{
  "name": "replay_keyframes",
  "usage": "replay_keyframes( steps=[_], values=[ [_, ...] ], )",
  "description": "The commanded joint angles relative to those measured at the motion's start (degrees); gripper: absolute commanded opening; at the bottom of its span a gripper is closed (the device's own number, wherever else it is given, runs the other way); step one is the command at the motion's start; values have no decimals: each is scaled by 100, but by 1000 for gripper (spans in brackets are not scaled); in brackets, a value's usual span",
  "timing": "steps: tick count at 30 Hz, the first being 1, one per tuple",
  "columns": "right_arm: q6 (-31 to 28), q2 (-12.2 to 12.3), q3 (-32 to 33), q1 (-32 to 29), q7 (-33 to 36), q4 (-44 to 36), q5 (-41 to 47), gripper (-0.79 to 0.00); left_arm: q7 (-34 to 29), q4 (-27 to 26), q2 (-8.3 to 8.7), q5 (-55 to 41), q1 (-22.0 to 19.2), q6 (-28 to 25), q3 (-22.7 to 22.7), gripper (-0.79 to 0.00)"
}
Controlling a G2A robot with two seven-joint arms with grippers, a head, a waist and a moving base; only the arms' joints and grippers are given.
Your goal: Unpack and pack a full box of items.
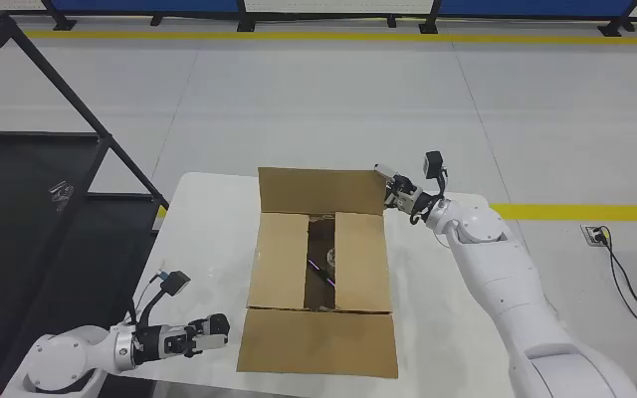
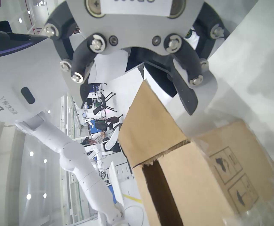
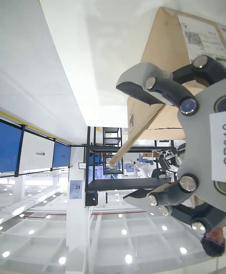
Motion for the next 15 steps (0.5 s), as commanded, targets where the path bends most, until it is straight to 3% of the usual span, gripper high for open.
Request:
replay_keyframes(
  steps=[1, 9, 15],
  values=[
    [-109, 24, 44, 19, 199, 21, 78, 0, -68, -124, 26, 117, 48, 70, 92, 0],
    [-276, 68, 53, 11, 440, -106, 103, 0, -152, -228, 92, 40, -136, 154, 653, 0],
    [-309, 110, 30, -53, 462, -271, 0, 0, 7, -117, 129, -826, -315, -5, 725, 0]
  ],
)
